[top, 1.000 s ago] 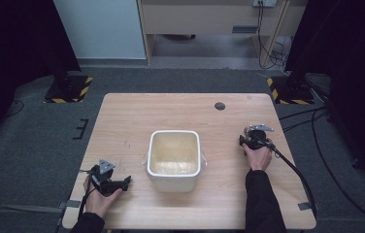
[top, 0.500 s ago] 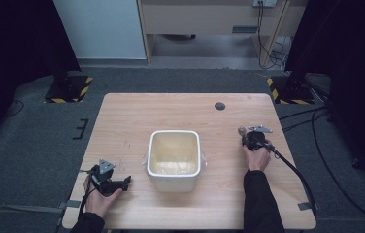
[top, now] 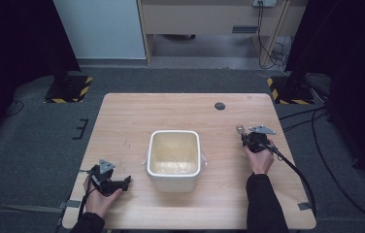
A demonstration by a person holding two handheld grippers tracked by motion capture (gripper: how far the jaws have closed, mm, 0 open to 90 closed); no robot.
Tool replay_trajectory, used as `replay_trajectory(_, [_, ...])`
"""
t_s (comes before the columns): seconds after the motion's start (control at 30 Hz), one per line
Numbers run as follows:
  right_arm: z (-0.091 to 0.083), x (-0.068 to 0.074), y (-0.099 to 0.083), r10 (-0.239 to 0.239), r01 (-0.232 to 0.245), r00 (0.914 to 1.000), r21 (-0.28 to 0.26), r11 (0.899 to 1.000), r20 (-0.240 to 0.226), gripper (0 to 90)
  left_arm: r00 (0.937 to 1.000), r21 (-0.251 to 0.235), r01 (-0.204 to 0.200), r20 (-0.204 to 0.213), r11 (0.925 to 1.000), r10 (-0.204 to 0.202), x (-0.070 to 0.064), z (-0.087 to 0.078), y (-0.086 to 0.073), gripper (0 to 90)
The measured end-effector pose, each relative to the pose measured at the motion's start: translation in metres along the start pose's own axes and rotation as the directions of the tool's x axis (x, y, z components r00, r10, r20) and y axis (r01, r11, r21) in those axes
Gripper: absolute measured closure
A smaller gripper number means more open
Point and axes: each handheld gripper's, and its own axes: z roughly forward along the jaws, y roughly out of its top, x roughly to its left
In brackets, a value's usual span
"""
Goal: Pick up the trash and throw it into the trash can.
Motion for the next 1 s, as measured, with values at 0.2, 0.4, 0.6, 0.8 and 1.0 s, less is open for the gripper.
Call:
replay_trajectory(0.2, [-0.021, 0.000, 0.008, -0.005, 0.003, 0.9991, -0.066, 0.998, -0.041, 79.7, 1.0000, 0.000, 0.001, 0.000, 1.0000, -0.001, 0.000, 0.000, 0.000, 2.6])
replay_trajectory(0.4, [-0.043, -0.001, 0.015, 0.006, -0.021, 0.9949, -0.147, 0.989, -0.101, 79.7, 1.0000, 0.000, 0.002, -0.002, 1.0000, -0.002, 0.000, 0.000, 0.000, 2.6])
replay_trajectory(0.6, [-0.063, -0.004, 0.021, 0.024, -0.056, 0.9871, -0.201, 0.978, -0.158, 79.8, 1.0000, 0.000, 0.002, -0.003, 1.0000, -0.002, 0.000, 0.000, 0.000, 2.5])
replay_trajectory(0.8, [-0.084, -0.005, 0.029, 0.043, -0.098, 0.9771, -0.260, 0.961, -0.209, 79.7, 1.0000, 0.000, 0.002, -0.003, 1.0000, -0.002, 0.000, 0.000, 0.000, 2.5])
replay_trajectory(1.0, [-0.107, -0.005, 0.041, 0.044, -0.135, 0.9617, -0.326, 0.936, -0.271, 79.7, 1.0000, 0.000, 0.002, -0.003, 1.0000, -0.002, 0.000, 0.000, 0.000, 2.5])
